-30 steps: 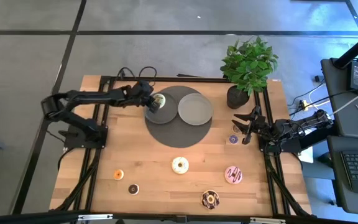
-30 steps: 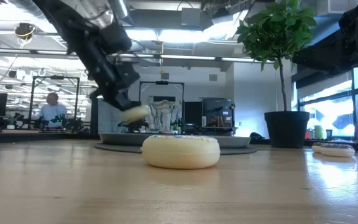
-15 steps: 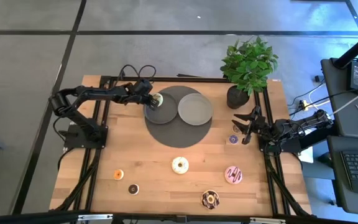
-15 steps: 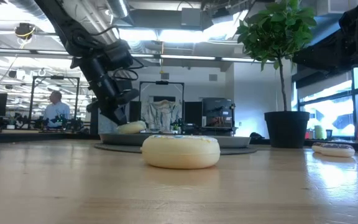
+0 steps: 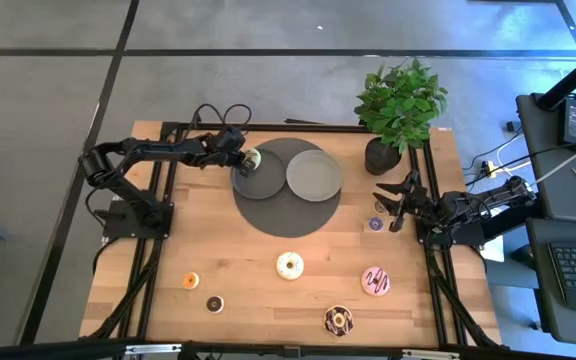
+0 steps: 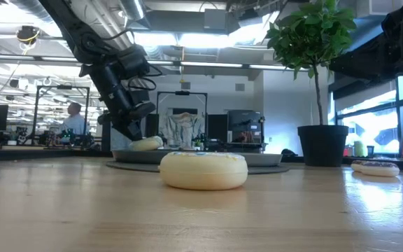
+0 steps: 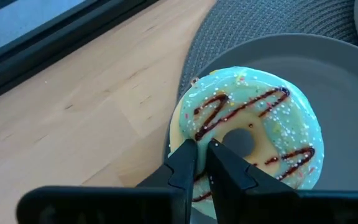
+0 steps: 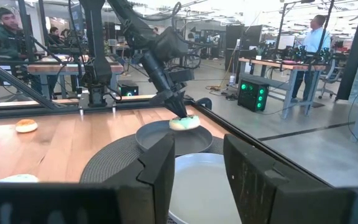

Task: Pick & Place donuts
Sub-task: Put the big blue donut on the black plate

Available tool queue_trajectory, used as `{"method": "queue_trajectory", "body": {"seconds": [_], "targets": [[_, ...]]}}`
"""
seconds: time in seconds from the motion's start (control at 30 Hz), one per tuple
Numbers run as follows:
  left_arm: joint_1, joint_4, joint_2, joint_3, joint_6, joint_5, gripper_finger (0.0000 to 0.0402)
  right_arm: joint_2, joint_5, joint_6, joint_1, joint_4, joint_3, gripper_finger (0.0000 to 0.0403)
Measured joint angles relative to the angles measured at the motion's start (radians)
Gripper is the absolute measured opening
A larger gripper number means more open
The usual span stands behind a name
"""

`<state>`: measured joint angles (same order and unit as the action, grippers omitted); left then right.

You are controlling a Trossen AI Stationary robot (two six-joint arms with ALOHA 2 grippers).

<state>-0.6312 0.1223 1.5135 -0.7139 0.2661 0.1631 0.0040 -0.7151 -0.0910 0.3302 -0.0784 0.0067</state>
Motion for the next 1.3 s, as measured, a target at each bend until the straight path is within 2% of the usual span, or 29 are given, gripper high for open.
{"method": "queue_trajectory", "body": {"seconds": [0.5, 1.13, 1.3], "targets": [[0.000, 0.000, 0.000, 0.000, 0.000, 0.011, 0.0045, 0.000, 0.000, 0.000, 0.000, 0.000, 0.000, 0.0139], [0.001, 0.000, 0.000, 0.000, 0.001, 0.002, 0.0107, 0.000, 0.000, 0.003, 0.000, 0.000, 0.000, 0.0139], [0.001, 0.005, -0.024, -0.023, -0.057, -0.001, 0.0116, 0.000, 0.000, 0.003, 0.000, 0.000, 0.000, 0.0139]]}}
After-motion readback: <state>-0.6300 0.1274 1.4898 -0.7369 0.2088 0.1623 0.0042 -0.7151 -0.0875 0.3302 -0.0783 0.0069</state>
